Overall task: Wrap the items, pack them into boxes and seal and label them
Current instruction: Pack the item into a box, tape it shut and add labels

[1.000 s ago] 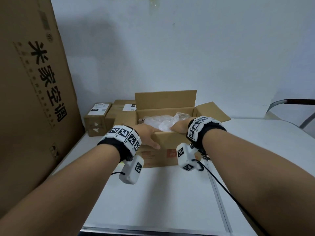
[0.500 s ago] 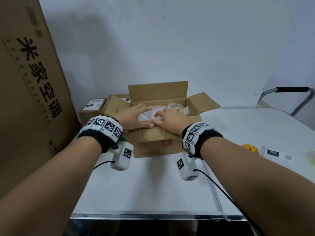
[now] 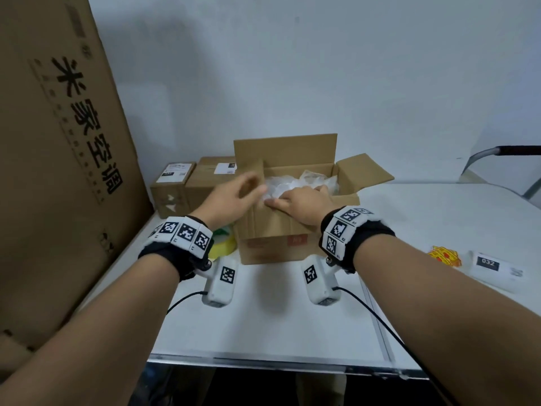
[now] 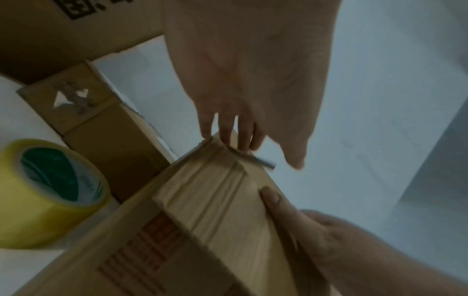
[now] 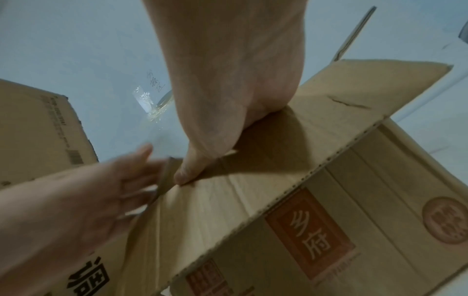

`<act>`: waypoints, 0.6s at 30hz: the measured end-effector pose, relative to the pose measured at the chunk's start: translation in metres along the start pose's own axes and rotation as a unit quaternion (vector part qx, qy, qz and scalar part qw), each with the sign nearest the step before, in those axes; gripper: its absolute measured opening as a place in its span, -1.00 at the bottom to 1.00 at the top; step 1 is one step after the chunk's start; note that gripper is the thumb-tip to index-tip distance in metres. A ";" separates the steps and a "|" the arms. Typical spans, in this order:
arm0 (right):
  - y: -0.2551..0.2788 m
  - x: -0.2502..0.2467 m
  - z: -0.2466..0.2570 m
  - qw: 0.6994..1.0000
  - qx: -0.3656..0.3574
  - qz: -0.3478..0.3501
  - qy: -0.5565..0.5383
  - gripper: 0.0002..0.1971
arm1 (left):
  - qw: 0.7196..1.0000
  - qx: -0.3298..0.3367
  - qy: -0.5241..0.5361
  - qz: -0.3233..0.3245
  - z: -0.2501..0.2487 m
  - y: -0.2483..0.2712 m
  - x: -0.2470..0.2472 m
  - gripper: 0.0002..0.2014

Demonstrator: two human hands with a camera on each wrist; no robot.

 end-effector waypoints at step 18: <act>0.055 -0.072 -0.152 0.803 0.306 -0.369 -0.353 -0.24 | 0.983 0.027 -0.155 0.089 0.004 0.002 0.034 -0.24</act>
Point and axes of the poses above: each hand's wrist, its own y-axis away from the middle knuckle, its own x-axis out of the palm, z = x × y, the point moved 8 cm from there along -y, towards the middle knuckle, and after that the axes turned 8 degrees about -y, right-handed, at the moved point
